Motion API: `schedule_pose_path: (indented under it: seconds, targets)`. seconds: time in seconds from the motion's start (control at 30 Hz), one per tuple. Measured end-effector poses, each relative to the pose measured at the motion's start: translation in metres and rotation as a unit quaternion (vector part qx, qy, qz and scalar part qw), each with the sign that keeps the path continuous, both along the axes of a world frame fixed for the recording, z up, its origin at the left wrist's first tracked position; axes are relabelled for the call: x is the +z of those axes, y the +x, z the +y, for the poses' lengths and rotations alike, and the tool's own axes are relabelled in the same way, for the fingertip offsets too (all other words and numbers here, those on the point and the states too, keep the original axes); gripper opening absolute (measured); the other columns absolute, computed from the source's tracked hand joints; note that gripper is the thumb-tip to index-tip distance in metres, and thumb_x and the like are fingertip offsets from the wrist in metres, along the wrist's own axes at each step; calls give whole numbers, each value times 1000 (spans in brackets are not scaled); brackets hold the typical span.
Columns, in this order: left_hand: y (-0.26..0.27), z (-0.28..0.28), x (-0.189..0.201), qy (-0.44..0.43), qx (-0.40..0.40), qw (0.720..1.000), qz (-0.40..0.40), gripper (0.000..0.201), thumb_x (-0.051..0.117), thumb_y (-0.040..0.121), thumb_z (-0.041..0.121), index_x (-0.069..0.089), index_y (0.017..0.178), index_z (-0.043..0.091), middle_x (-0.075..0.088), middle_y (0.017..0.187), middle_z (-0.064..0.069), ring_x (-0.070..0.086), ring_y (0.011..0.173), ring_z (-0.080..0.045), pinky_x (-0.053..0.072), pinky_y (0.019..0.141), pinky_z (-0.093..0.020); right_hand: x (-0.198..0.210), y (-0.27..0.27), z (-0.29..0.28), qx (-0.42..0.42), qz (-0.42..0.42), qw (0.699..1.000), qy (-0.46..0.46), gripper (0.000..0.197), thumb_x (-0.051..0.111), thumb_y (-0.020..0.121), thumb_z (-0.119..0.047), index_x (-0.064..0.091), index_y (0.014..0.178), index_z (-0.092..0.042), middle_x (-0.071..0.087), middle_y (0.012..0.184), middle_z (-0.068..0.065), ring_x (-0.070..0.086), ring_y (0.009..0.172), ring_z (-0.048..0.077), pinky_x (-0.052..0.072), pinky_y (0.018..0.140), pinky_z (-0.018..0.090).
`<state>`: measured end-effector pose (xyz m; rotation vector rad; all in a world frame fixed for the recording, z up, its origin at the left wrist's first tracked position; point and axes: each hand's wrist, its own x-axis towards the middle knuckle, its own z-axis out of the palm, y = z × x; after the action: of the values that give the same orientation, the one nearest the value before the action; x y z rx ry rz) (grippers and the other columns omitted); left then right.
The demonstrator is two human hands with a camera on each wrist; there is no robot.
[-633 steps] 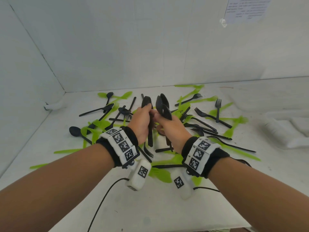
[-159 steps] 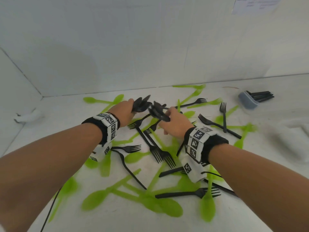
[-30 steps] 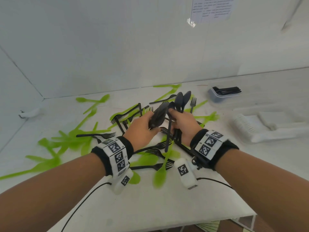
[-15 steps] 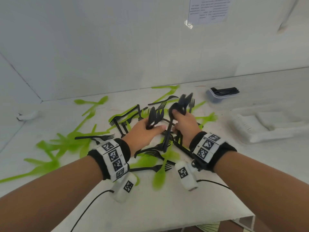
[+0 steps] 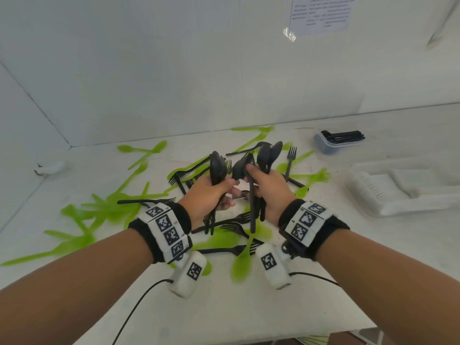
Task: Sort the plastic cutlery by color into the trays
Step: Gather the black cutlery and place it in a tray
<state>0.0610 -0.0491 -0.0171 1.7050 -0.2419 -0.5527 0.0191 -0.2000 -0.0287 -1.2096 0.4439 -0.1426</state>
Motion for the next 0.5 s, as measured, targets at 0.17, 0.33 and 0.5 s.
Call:
schedule_pose_path:
  seconds: [0.17, 0.33, 0.5]
  targets:
    - [6, 17, -2, 147, 83, 958, -231, 16, 54, 103, 26, 67, 97, 19, 64, 86, -8, 58, 70, -15, 45, 61, -22, 7, 4, -25, 0, -4, 1000, 20, 18, 59, 103, -22, 63, 88, -13, 61, 65, -4, 45, 36, 2, 38, 53, 29]
    - [3, 14, 1, 228, -21, 891, -391, 19, 71, 92, 42, 57, 97, 29, 49, 92, 8, 50, 82, -4, 38, 69, -15, 9, 10, -16, 2, -11, 999, 32, 14, 59, 103, -20, 63, 92, -12, 62, 60, -9, 50, 38, 0, 41, 50, 24]
    - [13, 11, -5, 215, 5, 915, -343, 12, 70, 93, 32, 67, 98, 21, 68, 93, 0, 63, 89, -20, 52, 84, -41, 4, 11, -10, 15, -11, 1000, 2, 16, 60, 103, -23, 69, 100, -11, 63, 65, -6, 54, 47, 1, 42, 51, 24]
